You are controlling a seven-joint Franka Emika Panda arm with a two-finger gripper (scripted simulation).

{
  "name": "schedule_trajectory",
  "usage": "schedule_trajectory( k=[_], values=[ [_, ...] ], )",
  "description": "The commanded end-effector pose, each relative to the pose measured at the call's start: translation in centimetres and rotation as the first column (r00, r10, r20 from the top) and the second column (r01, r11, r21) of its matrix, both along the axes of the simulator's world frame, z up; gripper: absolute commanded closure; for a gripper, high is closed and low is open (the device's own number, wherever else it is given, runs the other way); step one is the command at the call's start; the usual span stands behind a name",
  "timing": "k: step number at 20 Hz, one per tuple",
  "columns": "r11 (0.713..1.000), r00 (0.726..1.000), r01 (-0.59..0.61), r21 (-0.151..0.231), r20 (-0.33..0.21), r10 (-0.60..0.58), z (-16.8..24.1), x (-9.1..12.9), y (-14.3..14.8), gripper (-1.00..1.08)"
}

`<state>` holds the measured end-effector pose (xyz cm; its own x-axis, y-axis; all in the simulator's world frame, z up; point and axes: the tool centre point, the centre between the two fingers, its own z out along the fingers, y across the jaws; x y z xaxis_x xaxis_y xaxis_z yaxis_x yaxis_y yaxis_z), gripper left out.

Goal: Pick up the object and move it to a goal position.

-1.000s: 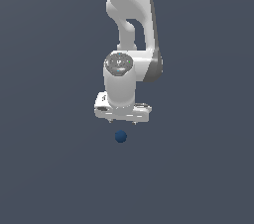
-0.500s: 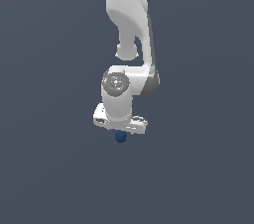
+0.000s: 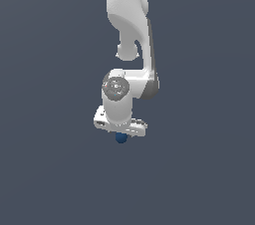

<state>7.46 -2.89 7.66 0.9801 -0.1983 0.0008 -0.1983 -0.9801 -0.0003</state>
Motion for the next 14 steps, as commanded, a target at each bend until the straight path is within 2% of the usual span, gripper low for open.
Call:
schedule_trajectory(
  k=[1,7,13,14],
  values=[
    [1.000,1.000,0.000,0.000,-0.001,0.000,-0.9,-0.1,0.0,-0.92],
    [1.000,1.000,0.002,0.000,-0.001,-0.002,-4.0,-0.1,0.0,-0.92],
    [1.000,1.000,0.002,0.000,-0.001,-0.002,-4.6,0.0,0.0,-0.92],
    [1.000,1.000,0.002,0.000,-0.001,-0.002,-4.6,0.0,0.0,1.08]
  ],
)
